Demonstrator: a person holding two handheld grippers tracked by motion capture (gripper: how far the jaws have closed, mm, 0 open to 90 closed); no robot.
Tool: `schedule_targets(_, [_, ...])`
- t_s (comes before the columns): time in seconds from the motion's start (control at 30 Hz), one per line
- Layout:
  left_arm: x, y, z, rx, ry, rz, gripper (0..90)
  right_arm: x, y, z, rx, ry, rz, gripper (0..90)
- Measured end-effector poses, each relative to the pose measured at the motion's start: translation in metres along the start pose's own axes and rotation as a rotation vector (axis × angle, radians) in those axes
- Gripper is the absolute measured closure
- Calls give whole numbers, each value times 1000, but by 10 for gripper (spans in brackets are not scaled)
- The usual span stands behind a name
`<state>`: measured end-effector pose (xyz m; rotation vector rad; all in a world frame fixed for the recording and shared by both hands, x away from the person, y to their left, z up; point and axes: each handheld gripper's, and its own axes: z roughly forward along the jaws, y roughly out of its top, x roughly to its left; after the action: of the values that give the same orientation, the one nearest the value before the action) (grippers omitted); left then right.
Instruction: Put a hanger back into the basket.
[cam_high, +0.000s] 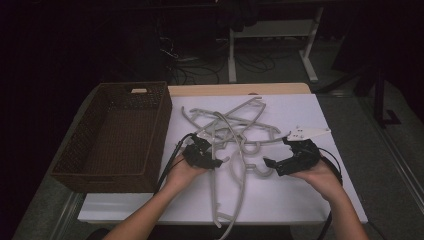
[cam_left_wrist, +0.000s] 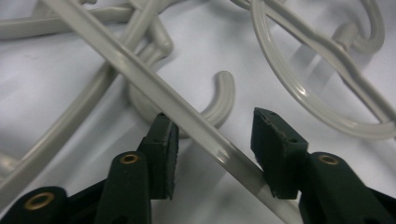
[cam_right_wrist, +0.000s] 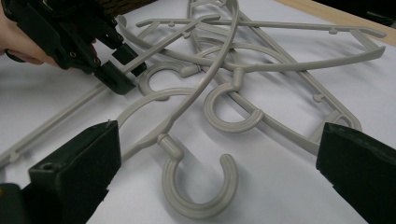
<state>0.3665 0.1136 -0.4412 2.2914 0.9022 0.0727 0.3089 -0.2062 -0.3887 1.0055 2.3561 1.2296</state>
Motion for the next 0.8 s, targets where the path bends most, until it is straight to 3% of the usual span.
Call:
schedule_targets(0.2, [4, 0, -3, 3, 22, -2, 589, 0, 0, 0, 4, -4, 0, 0])
schedule_targets(0.4, [4, 2, -6, 10, 100, 35, 660, 0, -1, 0, 9, -5, -1, 0])
schedule_targets(0.5, [6, 2, -7, 15, 118, 50, 713, 0, -1, 1, 10, -6, -1, 0])
schedule_targets(0.8, [6, 5, -12, -11, 122, 51, 783, 0, -1, 1, 14, -8, 0, 0])
